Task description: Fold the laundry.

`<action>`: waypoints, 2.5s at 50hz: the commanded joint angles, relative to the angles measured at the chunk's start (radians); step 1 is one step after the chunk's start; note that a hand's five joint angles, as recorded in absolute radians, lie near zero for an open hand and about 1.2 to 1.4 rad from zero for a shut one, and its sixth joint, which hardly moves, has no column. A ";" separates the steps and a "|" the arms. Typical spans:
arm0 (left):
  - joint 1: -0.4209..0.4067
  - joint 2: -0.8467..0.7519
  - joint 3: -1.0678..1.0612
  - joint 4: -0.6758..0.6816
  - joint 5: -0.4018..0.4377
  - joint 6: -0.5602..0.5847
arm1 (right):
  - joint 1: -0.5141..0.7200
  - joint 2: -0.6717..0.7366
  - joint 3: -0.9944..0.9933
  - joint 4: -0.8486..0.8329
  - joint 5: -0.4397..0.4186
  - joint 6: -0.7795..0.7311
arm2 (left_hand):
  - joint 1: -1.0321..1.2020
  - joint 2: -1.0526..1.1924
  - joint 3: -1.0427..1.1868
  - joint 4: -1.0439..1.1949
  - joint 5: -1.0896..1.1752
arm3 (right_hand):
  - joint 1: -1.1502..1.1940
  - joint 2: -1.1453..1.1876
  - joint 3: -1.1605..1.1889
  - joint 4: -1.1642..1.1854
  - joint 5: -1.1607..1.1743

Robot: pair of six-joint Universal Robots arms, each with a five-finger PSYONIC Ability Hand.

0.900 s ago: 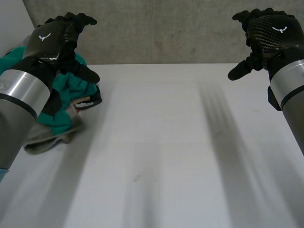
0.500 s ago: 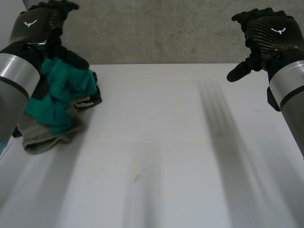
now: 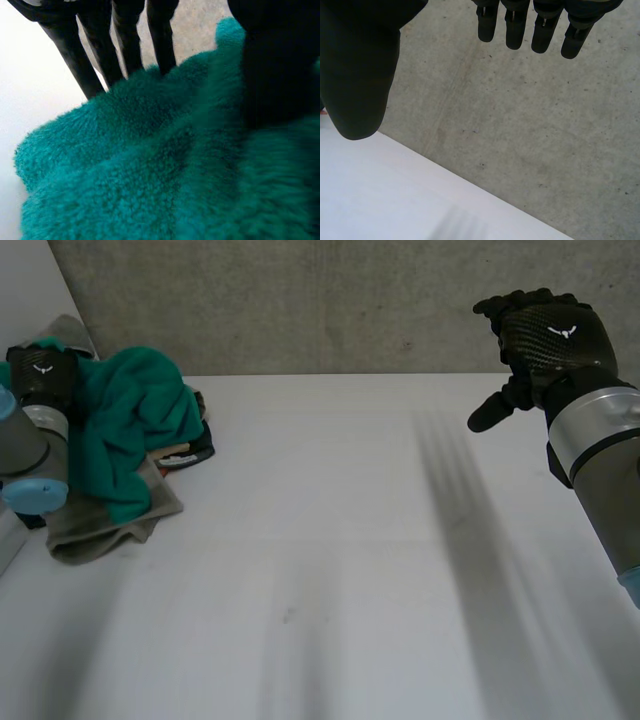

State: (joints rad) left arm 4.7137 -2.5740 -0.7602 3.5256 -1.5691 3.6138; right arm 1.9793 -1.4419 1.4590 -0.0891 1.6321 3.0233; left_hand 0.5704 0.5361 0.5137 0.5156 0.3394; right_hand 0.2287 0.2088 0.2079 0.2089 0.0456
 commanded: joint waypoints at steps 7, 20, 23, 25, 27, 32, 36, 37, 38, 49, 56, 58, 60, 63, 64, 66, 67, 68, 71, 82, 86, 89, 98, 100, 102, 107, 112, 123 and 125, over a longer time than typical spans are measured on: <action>-0.141 0.308 -0.160 0.019 0.014 -0.047 | -0.007 0.014 -0.006 -0.001 -0.001 -0.003 | 0.826 0.860 0.883 0.881 0.882 | -0.054 -0.034 -0.033 -0.034 -0.046; -0.477 0.724 -0.505 -0.114 0.023 -0.599 | -0.010 0.011 -0.014 -0.003 -0.001 -0.006 | 0.826 0.860 0.883 0.881 0.882 | -0.054 -0.034 -0.033 -0.034 -0.046; -0.561 0.715 -0.602 -0.140 0.024 -0.667 | -0.017 0.009 -0.014 -0.003 -0.001 -0.014 | 0.826 0.860 0.883 0.881 0.882 | -0.054 -0.034 -0.033 -0.034 -0.046; -0.625 0.663 -0.663 -0.143 0.023 -0.673 | -0.025 0.008 -0.014 -0.001 -0.001 -0.023 | 0.826 0.860 0.883 0.881 0.882 | -0.054 -0.034 -0.033 -0.034 -0.046; -0.670 0.609 -0.686 -0.143 0.021 -0.669 | -0.031 0.008 -0.014 0.000 -0.001 -0.027 | 0.826 0.860 0.883 0.881 0.882 | -0.054 -0.034 -0.033 -0.034 -0.046; -0.779 0.454 -0.674 -0.172 0.012 -0.656 | -0.045 0.011 -0.019 0.009 -0.006 -0.043 | 0.176 0.210 0.233 0.231 0.233 | -0.054 -0.034 -0.033 -0.034 -0.046; -0.779 0.480 -0.663 -0.200 0.011 -0.629 | -0.045 0.027 -0.023 0.012 -0.029 -0.078 | -0.042 -0.008 0.014 0.013 0.014 | -0.054 -0.034 -0.033 -0.034 -0.046; -0.770 0.535 -0.671 -0.198 0.012 -0.620 | -0.046 0.035 -0.023 0.014 -0.037 -0.089 | -0.144 -0.110 -0.088 -0.090 -0.088 | -0.054 -0.034 -0.033 -0.034 -0.046; -0.764 0.566 -0.674 -0.195 0.014 -0.615 | -0.046 0.041 -0.023 0.015 -0.043 -0.101 | -0.177 -0.143 -0.121 -0.123 -0.121 | -0.054 -0.034 -0.033 -0.034 -0.046; -0.583 0.808 -0.774 -0.178 0.020 -0.500 | -0.033 0.121 -0.074 0.228 -0.166 -0.291 | -0.316 -0.281 -0.259 -0.261 -0.259 | -0.054 -0.034 -0.033 -0.034 -0.046; -0.471 0.764 -0.867 -0.189 0.023 -0.288 | -0.007 0.204 -0.066 0.353 -0.228 -0.455 | -0.286 -0.252 -0.230 -0.232 -0.230 | -0.054 -0.034 -0.033 -0.034 -0.046; -0.455 0.746 -0.896 -0.189 0.023 -0.248 | 0.027 0.230 -0.063 0.354 -0.239 -0.501 | -0.260 -0.226 -0.203 -0.205 -0.204 | -0.054 -0.034 -0.033 -0.034 -0.046; -0.435 0.723 -0.938 -0.185 0.024 -0.204 | 0.052 0.253 -0.062 0.348 -0.242 -0.523 | -0.222 -0.188 -0.165 -0.167 -0.165 | -0.054 -0.034 -0.033 -0.034 -0.046; -0.426 0.706 -0.978 -0.163 0.030 -0.178 | 0.073 0.316 -0.074 0.321 -0.244 -0.554 | -0.228 -0.193 -0.171 -0.173 -0.171 | -0.035 -0.015 -0.015 -0.015 -0.027; -0.426 0.700 -0.981 -0.152 0.035 -0.178 | 0.076 0.331 -0.077 0.310 -0.244 -0.557 | -0.236 -0.202 -0.180 -0.182 -0.180 | -0.021 -0.001 0.000 -0.001 -0.012; -0.425 0.684 -0.985 -0.120 0.053 -0.176 | 0.079 0.371 -0.083 0.276 -0.245 -0.564 | -0.254 -0.220 -0.197 -0.199 -0.198 | -0.006 0.014 0.015 0.014 0.003; -0.425 0.667 -0.985 -0.081 0.079 -0.170 | 0.081 0.380 -0.085 0.263 -0.245 -0.567 | -0.286 -0.252 -0.229 -0.231 -0.230 | 0.009 0.029 0.030 0.029 0.017; -0.425 0.658 -0.984 -0.062 0.095 -0.170 | 0.084 0.389 -0.086 0.250 -0.245 -0.570 | -0.298 -0.264 -0.241 -0.243 -0.242 | 0.018 0.038 0.038 0.038 0.026; -0.423 0.621 -0.975 0.012 0.153 -0.167 | 0.089 0.417 -0.091 0.190 -0.245 -0.584 | -0.298 -0.264 -0.241 -0.243 -0.242 | 0.027 0.046 0.047 0.046 0.035; -0.435 0.411 -0.786 0.084 0.184 -0.064 | 0.089 0.517 -0.239 0.091 -0.317 -0.797 | -0.266 -0.232 -0.209 -0.211 -0.209 | 0.041 0.061 0.062 0.061 0.050; -0.435 0.331 -0.709 0.026 0.176 0.009 | 0.079 0.587 -0.344 0.110 -0.376 -0.897 | -0.234 -0.199 -0.177 -0.179 -0.177 | 0.056 0.076 0.077 0.076 0.064; -0.432 0.292 -0.654 -0.026 0.164 0.046 | 0.079 0.665 -0.439 0.140 -0.416 -0.948 | 0.122 0.156 0.179 0.177 0.178 | 0.062 0.082 0.083 0.082 0.070; -0.443 0.307 -0.662 -0.053 0.104 0.043 | 0.078 0.877 -0.667 0.215 -0.517 -1.077 | 0.826 0.860 0.883 0.881 0.882 | 0.094 0.114 0.115 0.114 0.103; -0.451 0.360 -0.701 -0.053 0.109 0.043 | 0.079 0.931 -0.724 0.215 -0.535 -1.129 | 0.826 0.860 0.883 0.881 0.882 | 0.123 0.143 0.144 0.143 0.132; -0.454 0.389 -0.728 -0.048 0.113 0.043 | 0.084 0.977 -0.781 0.215 -0.551 -1.159 | 0.826 0.860 0.883 0.881 0.882 | 0.164 0.184 0.185 0.184 0.173; -0.455 0.457 -0.789 -0.042 0.118 0.043 | 0.090 1.034 -0.858 0.209 -0.577 -1.183 | 0.826 0.860 0.883 0.881 0.882 | 0.229 0.249 0.250 0.249 0.238; -0.454 0.497 -0.811 -0.040 0.119 0.043 | 0.092 1.071 -0.899 0.201 -0.609 -1.182 | 0.826 0.860 0.883 0.881 0.882 | 0.484 0.504 0.504 0.503 0.492; -0.442 0.566 -0.734 -0.011 0.115 0.042 | 0.115 1.022 -0.979 0.109 -0.595 -1.161 | 0.826 0.860 0.883 0.881 0.882 | 1.168 1.187 1.188 1.187 1.176; -0.437 0.595 -0.697 0.007 0.115 0.037 | 0.107 0.950 -0.971 0.086 -0.520 -1.120 | 0.826 0.860 0.883 0.881 0.882 | 1.168 1.187 1.188 1.187 1.176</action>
State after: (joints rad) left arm 4.2654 -2.0356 -1.5370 3.4963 -1.4513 3.6566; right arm 2.0928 -0.3625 0.4932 0.0634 1.0087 1.8385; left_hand 1.1671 1.1938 1.1846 1.2002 0.9737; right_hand 1.1169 1.1763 1.1840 1.1918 0.9910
